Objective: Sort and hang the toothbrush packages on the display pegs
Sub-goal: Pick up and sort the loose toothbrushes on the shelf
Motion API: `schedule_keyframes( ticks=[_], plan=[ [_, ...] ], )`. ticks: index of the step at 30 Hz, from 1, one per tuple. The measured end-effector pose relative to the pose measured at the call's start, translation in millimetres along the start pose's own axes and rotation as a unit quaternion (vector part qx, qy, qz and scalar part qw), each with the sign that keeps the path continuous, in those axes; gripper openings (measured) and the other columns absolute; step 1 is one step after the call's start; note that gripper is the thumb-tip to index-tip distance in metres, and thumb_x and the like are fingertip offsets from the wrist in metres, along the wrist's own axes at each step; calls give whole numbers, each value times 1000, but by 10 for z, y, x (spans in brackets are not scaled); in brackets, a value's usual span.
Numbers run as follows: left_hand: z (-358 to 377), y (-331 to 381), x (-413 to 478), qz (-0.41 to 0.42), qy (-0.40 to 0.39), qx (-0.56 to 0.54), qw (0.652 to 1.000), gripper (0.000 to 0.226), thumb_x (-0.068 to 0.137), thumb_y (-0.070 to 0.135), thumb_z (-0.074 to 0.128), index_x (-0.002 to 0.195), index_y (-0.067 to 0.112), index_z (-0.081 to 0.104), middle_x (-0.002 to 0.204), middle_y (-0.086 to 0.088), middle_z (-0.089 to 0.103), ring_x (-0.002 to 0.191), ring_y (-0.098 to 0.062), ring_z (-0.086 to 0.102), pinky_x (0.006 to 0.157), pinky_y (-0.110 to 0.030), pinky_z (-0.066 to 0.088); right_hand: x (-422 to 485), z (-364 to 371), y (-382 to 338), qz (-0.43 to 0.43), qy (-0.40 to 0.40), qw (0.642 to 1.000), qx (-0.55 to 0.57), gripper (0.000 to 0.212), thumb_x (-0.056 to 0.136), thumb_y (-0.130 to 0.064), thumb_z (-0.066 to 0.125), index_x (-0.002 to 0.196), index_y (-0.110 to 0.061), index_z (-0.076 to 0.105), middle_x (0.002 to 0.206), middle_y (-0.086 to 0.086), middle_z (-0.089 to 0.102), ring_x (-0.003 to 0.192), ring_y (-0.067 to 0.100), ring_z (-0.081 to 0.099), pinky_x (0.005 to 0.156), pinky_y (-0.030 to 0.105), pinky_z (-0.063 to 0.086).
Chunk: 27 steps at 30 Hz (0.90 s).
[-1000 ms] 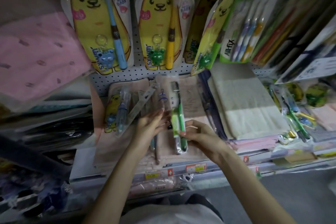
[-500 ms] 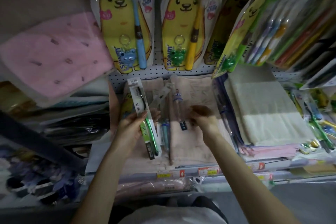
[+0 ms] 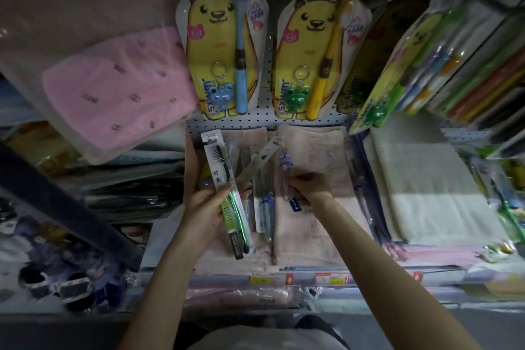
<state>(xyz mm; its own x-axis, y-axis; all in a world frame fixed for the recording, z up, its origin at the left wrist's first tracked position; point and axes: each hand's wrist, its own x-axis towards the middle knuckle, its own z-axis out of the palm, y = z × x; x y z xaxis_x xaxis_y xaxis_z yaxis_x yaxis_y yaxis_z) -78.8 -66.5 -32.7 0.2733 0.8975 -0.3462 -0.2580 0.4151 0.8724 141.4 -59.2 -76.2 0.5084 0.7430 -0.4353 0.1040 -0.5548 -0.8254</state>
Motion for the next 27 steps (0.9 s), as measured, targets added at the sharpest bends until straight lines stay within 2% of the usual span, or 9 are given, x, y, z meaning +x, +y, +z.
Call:
schedule_keyframes(
  ticks=[3, 5, 9, 13, 15, 17, 20, 23, 27],
  plan=[
    [25, -4, -2, 1, 2, -2, 1000, 22, 95, 6, 49, 109, -2, 64, 105, -18, 71, 89, -23, 72, 73, -28, 59, -14, -24, 0, 1, -10, 1000, 21, 24, 79, -29, 78, 63, -17, 65, 50, -1, 59, 37, 8, 47, 38, 20, 36],
    [35, -16, 9, -2, 8, 0, 1000, 22, 94, 8, 51, 109, 0, 65, 109, -20, 70, 95, -27, 70, 80, -32, 59, -12, -18, 7, -1, -19, 999, 30, 25, 81, -28, 76, 62, -17, 64, 51, -1, 59, 37, 7, 46, 38, 19, 35],
    [81, -43, 8, -3, 11, -4, 1000, 27, 94, 9, 52, 117, -2, 61, 114, -22, 68, 106, -33, 66, 91, -41, 54, -9, 40, 8, -27, -34, 999, -16, 27, 83, -25, 73, 58, -22, 64, 50, -8, 62, 50, 7, 58, 50, 18, 44],
    [87, -68, -22, 0, 14, 10, 1000, 25, 93, 9, 53, 111, -4, 63, 112, -23, 68, 106, -34, 66, 94, -45, 51, -29, 32, -62, -8, -57, 998, -27, 27, 78, -16, 76, 56, -19, 61, 33, -13, 53, 36, 0, 52, 38, 11, 37],
    [81, -81, -44, 4, 14, 15, 1000, 22, 93, 8, 52, 108, -3, 64, 110, -22, 69, 103, -33, 67, 89, -41, 54, -62, -23, -79, 5, -57, 998, 15, 29, 79, -9, 76, 57, -14, 58, 30, -10, 48, 29, 1, 43, 31, 13, 29],
    [83, -93, -64, 9, 1, 13, 1000, 23, 95, 7, 49, 111, -2, 63, 107, -18, 71, 98, -27, 70, 78, -33, 58, -132, -113, -70, 20, -67, 996, 56, 29, 79, -4, 75, 60, -11, 55, 32, -8, 46, 28, 3, 36, 32, 16, 24],
    [122, -133, -85, 10, -8, 9, 1000, 23, 96, 8, 49, 112, -1, 62, 104, -16, 72, 92, -22, 72, 72, -28, 59, -275, -256, 30, 19, -81, 992, 92, 20, 78, -3, 77, 70, -13, 61, 58, 0, 55, 49, 9, 44, 44, 21, 35],
    [230, -201, -96, 3, -17, 11, 1000, 22, 96, 8, 48, 110, -1, 62, 103, -16, 73, 90, -20, 72, 72, -26, 59, -432, -412, 182, 7, -96, 982, 165, 14, 76, -3, 78, 86, -10, 71, 72, 1, 66, 58, 8, 57, 47, 16, 43],
    [411, -287, -87, -13, -37, 12, 999, 19, 97, 7, 47, 106, 0, 63, 98, -15, 74, 90, -21, 72, 73, -28, 59, -610, -597, 341, 21, -145, 969, 197, 7, 81, -6, 74, 88, -3, 72, 63, -3, 68, 55, 5, 56, 50, 14, 42]
  ],
)
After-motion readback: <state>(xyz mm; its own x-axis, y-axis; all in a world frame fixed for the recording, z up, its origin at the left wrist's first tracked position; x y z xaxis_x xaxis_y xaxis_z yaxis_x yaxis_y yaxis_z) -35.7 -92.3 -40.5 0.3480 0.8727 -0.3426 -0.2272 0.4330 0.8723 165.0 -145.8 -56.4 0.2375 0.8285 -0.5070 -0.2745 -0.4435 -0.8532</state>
